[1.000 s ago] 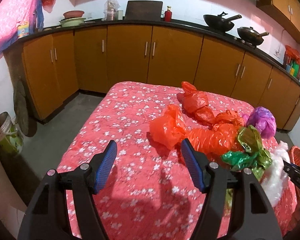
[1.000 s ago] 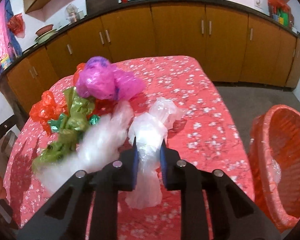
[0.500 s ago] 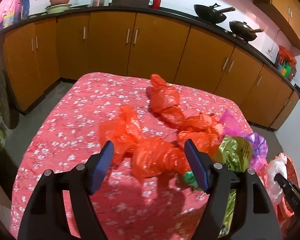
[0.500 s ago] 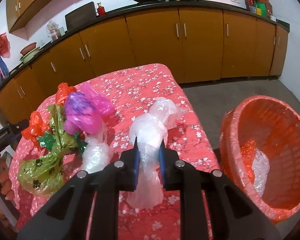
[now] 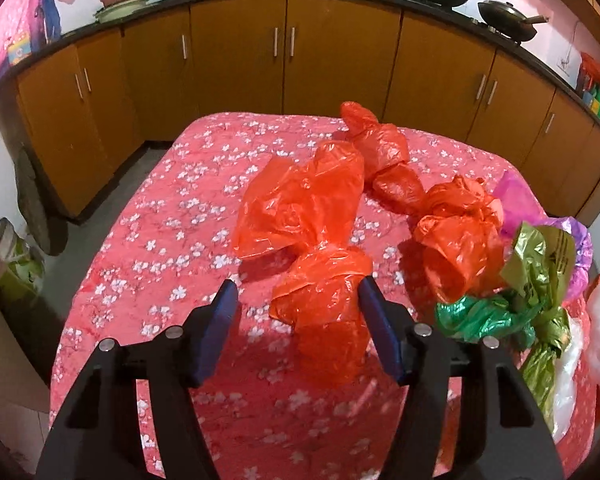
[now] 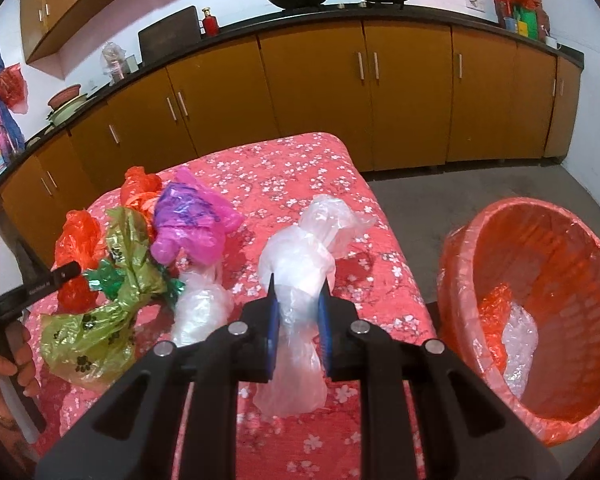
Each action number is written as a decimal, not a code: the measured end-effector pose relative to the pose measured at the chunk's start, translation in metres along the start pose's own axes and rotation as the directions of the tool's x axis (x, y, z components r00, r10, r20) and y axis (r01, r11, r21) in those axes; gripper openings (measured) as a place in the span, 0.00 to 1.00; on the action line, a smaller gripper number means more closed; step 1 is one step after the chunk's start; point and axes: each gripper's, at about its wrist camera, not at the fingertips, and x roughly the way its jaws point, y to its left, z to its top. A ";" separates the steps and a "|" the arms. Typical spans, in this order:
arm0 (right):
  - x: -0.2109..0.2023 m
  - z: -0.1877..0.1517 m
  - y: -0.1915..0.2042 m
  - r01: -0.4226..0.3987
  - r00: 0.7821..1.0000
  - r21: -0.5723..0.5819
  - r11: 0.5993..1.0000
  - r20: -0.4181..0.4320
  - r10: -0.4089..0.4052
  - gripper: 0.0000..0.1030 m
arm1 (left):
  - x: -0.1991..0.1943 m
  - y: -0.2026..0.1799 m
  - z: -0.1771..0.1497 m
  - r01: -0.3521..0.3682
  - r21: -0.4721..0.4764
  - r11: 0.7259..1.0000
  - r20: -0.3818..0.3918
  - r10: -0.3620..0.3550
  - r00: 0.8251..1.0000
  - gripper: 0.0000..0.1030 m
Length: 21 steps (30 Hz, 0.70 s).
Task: Collect trash
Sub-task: 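Grasp the white bag with the right tool while the left tool grasps a red bag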
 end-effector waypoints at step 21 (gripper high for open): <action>-0.011 -0.004 0.004 -0.005 1.000 -0.025 1.000 0.002 0.005 0.17 | -0.001 0.003 -0.015 0.102 -0.002 0.995 0.017 -0.102 0.995 0.09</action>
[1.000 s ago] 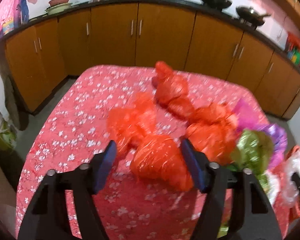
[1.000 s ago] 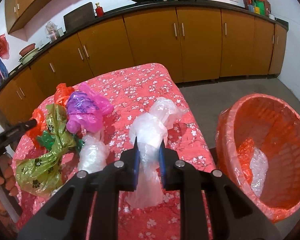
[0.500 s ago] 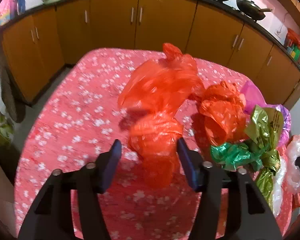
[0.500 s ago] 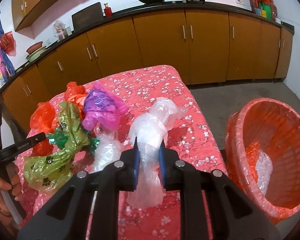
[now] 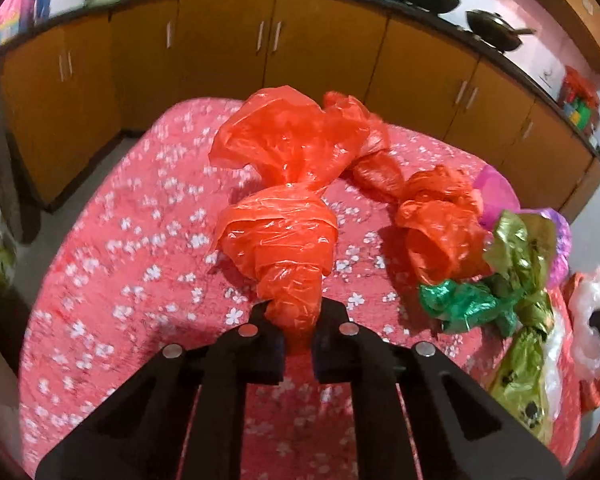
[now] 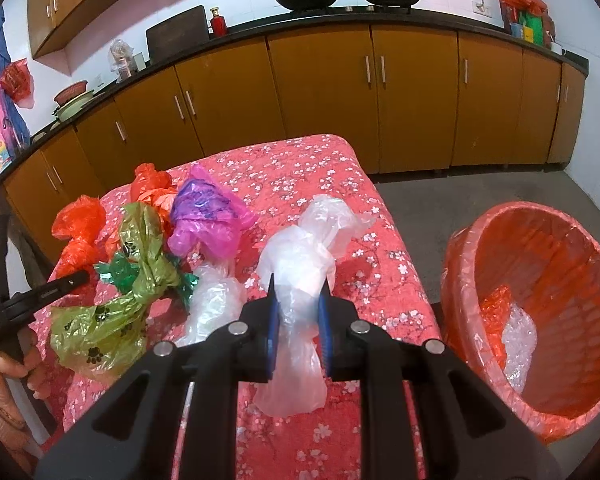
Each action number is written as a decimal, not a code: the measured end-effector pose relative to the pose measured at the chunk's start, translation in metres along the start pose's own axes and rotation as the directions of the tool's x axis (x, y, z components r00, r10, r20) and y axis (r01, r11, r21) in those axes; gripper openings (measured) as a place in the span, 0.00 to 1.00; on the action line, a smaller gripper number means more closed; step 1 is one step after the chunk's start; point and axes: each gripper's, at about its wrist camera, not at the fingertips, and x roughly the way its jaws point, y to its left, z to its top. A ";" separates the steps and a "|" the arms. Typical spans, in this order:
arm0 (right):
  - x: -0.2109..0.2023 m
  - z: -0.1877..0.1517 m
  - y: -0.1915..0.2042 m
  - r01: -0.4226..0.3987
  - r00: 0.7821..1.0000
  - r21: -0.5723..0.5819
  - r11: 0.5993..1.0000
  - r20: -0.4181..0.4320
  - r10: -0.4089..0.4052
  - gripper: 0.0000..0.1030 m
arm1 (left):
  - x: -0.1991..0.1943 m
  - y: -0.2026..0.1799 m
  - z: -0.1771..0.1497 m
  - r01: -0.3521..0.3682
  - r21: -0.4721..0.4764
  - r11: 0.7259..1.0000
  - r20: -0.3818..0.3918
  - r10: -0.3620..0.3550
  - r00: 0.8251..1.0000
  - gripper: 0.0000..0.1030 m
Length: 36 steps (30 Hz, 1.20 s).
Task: Collect trash
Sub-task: 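Grasp the white bag with the right tool while the left tool grasps a red bag, then carry the red and white bags over the orange basket and open both tools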
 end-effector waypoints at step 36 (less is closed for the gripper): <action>-0.122 0.002 -0.095 0.135 0.970 0.079 0.988 0.195 -0.148 0.17 | -0.107 -0.153 -0.006 0.259 0.263 0.929 0.182 -0.311 0.933 0.09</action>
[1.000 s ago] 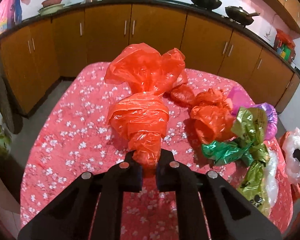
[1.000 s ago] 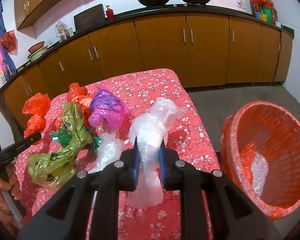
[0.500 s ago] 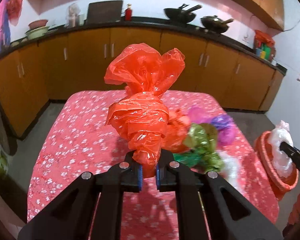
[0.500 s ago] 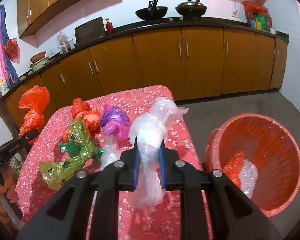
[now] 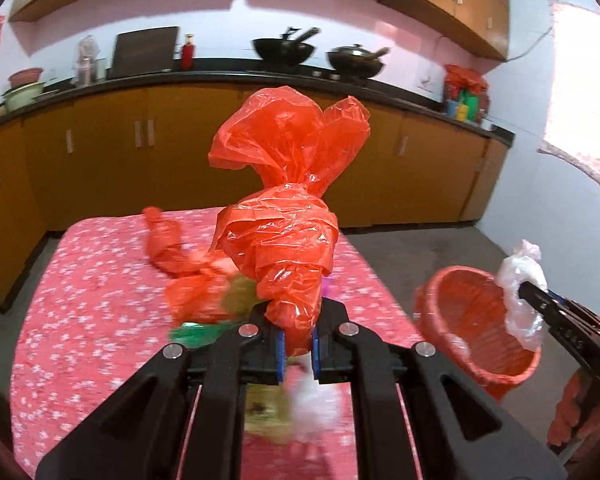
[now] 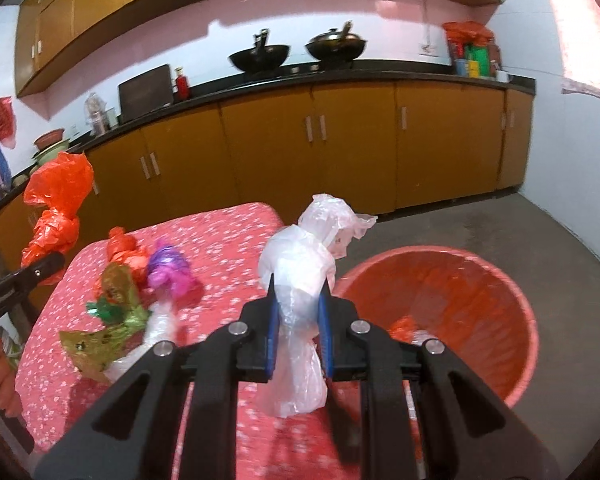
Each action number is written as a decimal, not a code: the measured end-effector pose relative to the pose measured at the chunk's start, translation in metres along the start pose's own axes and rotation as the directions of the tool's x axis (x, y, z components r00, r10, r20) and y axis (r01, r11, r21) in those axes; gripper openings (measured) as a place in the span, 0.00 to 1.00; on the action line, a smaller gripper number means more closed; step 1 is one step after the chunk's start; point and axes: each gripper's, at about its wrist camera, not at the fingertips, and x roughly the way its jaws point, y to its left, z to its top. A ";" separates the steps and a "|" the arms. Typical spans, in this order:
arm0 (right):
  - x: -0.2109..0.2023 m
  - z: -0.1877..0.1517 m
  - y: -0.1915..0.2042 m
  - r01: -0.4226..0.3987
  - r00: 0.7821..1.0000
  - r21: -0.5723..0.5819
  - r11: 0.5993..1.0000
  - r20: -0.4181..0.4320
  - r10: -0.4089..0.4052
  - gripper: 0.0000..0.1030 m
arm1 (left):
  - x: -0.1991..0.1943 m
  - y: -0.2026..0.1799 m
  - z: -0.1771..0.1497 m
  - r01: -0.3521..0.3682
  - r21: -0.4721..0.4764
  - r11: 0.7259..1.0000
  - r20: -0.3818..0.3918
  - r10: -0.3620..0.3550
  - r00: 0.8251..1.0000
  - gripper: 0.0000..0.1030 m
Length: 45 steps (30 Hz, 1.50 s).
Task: Collect trash
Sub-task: 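Carry the red and white bags over the orange basket and open both tools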
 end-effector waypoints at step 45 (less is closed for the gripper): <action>0.041 -0.014 -0.148 0.217 0.973 0.117 0.969 -0.100 -0.206 0.20 | 0.125 -0.209 -0.056 0.370 0.156 0.916 -0.330 -0.305 0.893 0.09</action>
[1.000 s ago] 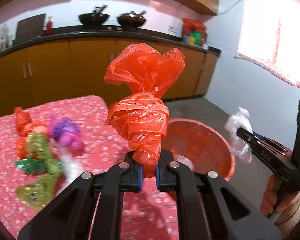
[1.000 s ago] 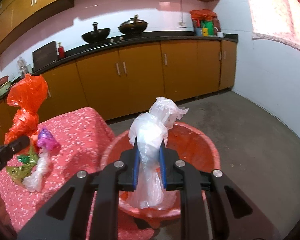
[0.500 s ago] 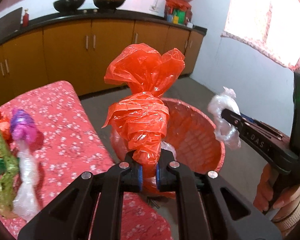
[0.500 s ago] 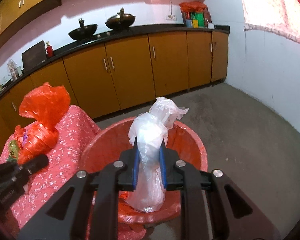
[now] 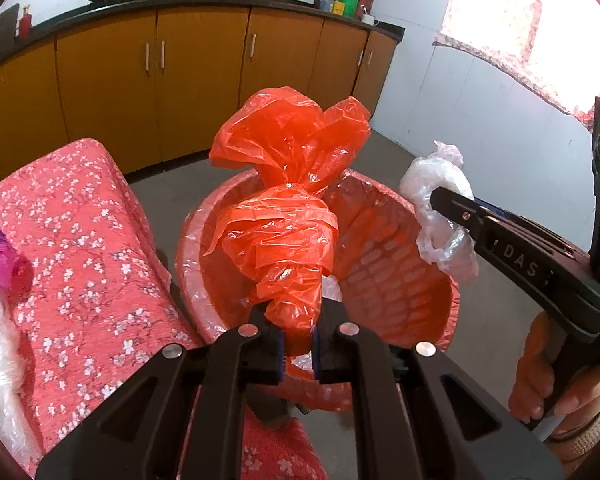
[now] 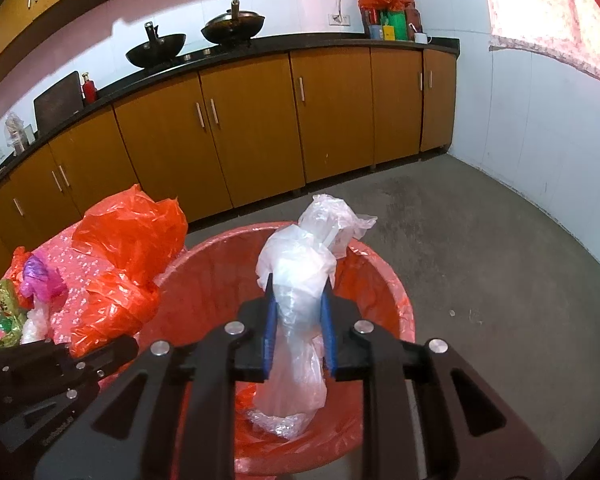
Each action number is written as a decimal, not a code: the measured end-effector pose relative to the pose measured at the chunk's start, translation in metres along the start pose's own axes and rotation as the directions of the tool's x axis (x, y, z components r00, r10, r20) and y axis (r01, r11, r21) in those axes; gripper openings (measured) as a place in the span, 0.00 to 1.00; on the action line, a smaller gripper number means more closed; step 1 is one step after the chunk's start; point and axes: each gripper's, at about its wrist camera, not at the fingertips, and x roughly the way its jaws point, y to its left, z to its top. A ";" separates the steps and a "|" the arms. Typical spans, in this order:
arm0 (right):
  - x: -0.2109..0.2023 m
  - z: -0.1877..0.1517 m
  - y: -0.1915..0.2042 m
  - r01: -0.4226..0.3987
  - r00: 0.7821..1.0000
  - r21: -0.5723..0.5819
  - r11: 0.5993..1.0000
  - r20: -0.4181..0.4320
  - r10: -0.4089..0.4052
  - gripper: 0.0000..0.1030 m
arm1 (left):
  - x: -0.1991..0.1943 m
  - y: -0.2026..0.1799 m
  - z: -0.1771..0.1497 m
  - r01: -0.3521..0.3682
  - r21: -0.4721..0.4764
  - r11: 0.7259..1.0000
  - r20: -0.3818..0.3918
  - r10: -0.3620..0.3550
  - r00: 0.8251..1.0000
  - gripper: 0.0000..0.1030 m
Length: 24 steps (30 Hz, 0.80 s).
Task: Collect trash
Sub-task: 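Carry the red and white bags over the orange basket and open both tools, then move both tools back over the remaining bags on the table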
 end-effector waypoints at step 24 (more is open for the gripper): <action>0.000 -0.001 -0.008 0.005 1.000 0.029 1.000 0.016 -0.006 0.38 | -0.002 0.009 0.000 -0.001 -0.037 0.999 0.005 0.001 1.000 0.29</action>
